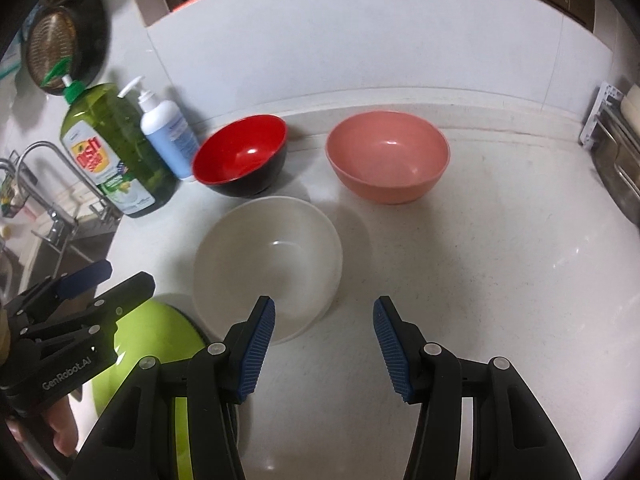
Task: Organize plates and bowls
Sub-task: 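Move both grippers to the rim of the large cream bowl, then close both grippers on the cream bowl's rim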
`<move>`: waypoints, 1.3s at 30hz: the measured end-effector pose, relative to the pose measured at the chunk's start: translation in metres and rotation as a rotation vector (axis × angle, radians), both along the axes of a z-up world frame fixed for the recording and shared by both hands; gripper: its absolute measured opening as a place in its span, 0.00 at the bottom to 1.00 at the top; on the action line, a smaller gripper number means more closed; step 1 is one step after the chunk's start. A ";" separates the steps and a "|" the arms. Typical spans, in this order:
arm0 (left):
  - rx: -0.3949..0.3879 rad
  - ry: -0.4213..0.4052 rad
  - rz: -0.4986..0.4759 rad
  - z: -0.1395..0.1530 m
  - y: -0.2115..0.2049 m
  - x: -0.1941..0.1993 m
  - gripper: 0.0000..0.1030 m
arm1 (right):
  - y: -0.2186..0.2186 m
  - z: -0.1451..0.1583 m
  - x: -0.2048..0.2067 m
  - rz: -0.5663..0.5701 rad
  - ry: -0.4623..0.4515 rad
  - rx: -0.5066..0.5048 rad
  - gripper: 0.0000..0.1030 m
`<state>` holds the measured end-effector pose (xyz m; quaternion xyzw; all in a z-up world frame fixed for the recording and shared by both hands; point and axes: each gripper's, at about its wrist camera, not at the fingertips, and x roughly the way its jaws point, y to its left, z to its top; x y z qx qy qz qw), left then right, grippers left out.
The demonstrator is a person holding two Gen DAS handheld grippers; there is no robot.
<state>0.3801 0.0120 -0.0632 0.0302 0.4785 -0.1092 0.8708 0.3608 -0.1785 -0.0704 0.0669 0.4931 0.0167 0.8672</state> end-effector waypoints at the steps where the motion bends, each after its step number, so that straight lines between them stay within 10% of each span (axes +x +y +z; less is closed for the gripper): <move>1: 0.001 0.006 -0.002 -0.002 -0.002 0.004 0.65 | -0.001 -0.003 0.003 -0.004 0.005 0.004 0.51; 19: -0.023 0.154 -0.039 -0.056 -0.025 0.051 0.47 | -0.009 -0.039 0.033 -0.029 0.102 0.054 0.29; 29: -0.079 0.209 -0.052 -0.063 -0.029 0.058 0.13 | -0.008 -0.042 0.037 -0.026 0.114 0.072 0.12; 39: -0.065 0.194 -0.053 -0.048 -0.037 0.048 0.12 | -0.012 -0.032 0.031 -0.049 0.097 0.083 0.11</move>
